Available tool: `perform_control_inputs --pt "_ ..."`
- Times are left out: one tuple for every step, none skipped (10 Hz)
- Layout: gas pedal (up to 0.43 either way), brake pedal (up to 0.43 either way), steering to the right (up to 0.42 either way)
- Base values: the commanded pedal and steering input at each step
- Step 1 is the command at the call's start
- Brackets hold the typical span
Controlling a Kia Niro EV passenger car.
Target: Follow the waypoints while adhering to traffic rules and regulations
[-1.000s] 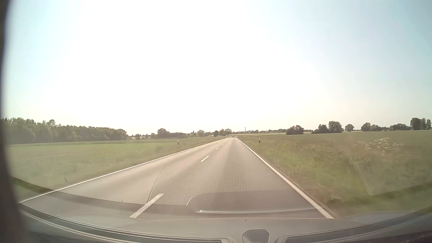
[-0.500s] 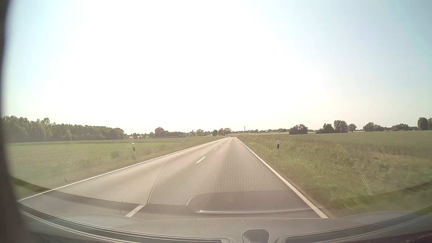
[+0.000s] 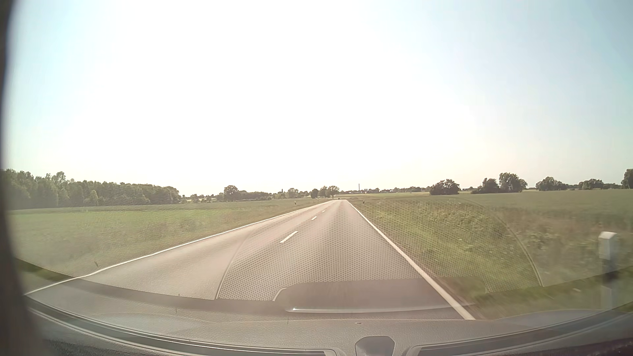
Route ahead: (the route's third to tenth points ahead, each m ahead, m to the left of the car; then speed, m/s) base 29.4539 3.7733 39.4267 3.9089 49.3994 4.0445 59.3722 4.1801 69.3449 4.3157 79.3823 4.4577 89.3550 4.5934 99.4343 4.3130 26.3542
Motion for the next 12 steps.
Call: perform_control_inputs --pt "0.22 0.006 0.0" --pt "0.22 0.006 0.0" --pt "0.22 0.006 0.0" --pt "0.22 0.006 0.001" --pt "0.228 0.006 0.0" --pt "0.228 0.006 0.0" --pt "0.228 0.006 0.0" --pt "0.228 0.006 0.001" --pt "0.228 0.006 0.002" --pt "0.228 0.006 0.002" --pt "0.228 0.006 0.002" --pt "0.228 0.006 0.003"
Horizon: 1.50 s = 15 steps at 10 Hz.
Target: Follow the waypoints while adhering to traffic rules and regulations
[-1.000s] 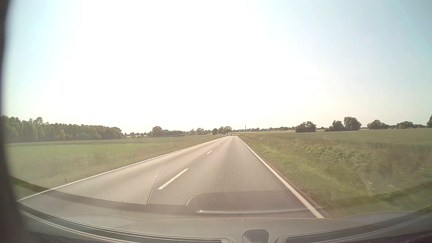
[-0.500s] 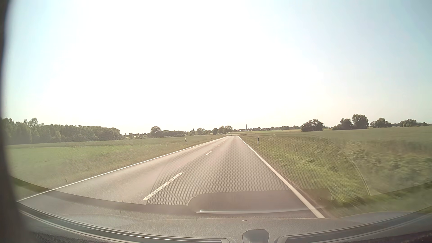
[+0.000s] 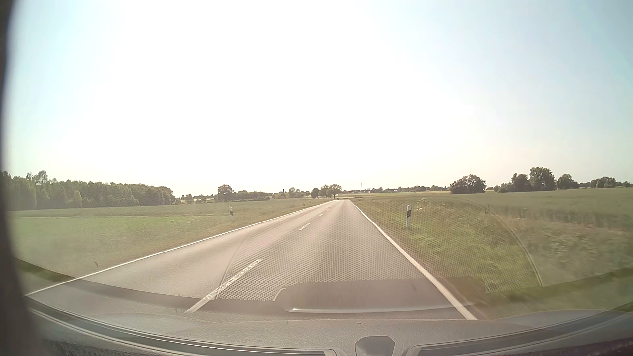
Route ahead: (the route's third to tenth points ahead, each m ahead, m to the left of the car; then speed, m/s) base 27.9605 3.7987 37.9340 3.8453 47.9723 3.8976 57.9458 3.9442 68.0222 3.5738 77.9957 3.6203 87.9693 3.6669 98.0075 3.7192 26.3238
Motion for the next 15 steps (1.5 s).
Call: perform_control_inputs --pt "0.228 0.006 0.002" --pt "0.228 0.006 0.003" --pt "0.228 0.006 0.003" --pt "0.228 0.006 0.003" --pt "0.228 0.006 0.003" --pt "0.22 0.006 0.003" --pt "0.22 0.006 0.003" --pt "0.22 0.006 0.003" --pt "0.22 0.006 0.003" --pt "0.22 0.006 0.003" --pt "0.209 0.006 0.003" --pt "0.209 0.006 0.003" --pt "0.209 0.006 0.003" --pt "0.197 0.006 0.003" --pt "0.197 0.006 0.003"
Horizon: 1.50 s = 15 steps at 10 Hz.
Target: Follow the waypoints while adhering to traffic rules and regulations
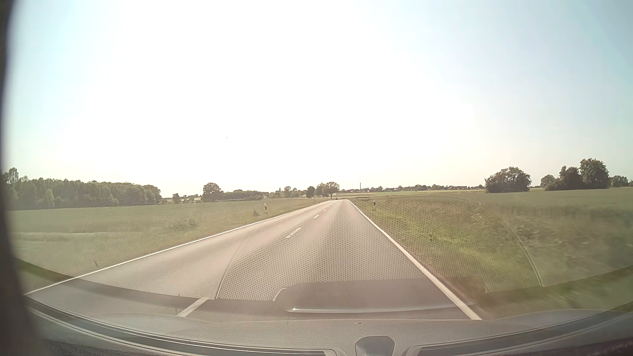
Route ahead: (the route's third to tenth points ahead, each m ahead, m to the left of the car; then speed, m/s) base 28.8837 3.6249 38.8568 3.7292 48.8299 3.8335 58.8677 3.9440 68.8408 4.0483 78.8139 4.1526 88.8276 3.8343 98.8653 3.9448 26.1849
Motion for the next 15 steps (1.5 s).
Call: perform_control_inputs --pt "0.197 0.006 0.003" --pt "0.189 0.006 0.003" --pt "0.189 0.006 0.003" --pt "0.189 0.006 0.003" --pt "0.189 0.006 0.003" --pt "0.189 0.006 0.002" --pt "0.169 0.006 0.001" --pt "0.157 0.006 0.001" --pt "0.157 0.006 0.001" --pt "0.157 0.006 0.002" --pt "0.157 0.006 0.001" --pt "0.157 0.006 0.002" --pt "0.157 0.006 0.002" --pt "0.157 0.006 0.001" --pt "0.157 0.006 0.001"
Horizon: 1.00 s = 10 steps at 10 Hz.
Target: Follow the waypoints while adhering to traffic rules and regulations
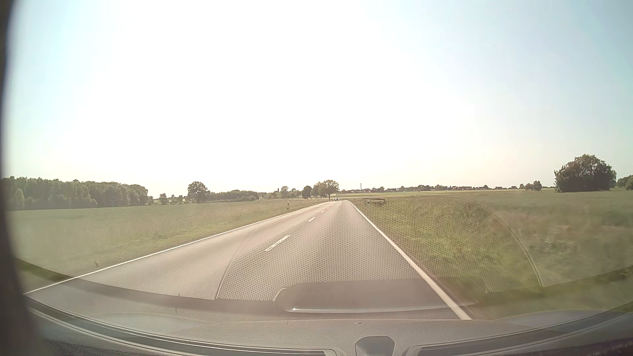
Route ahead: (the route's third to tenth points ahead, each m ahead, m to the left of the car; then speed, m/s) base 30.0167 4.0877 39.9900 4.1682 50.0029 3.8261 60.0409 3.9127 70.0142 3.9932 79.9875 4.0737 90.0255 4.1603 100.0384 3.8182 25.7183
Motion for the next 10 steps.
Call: perform_control_inputs --pt "0.157 0.006 0.002" --pt "0.157 0.006 0.001" --pt "0.15 0.006 0.001" --pt "0.138 0.006 0.001" --pt "0.138 0.006 0.001" --pt "0.138 0.006 0.001" --pt "0.138 0.006 0.001" --pt "0.138 0.006 0.001" --pt "0.138 0.006 0.002" --pt "0.138 0.006 0.002"
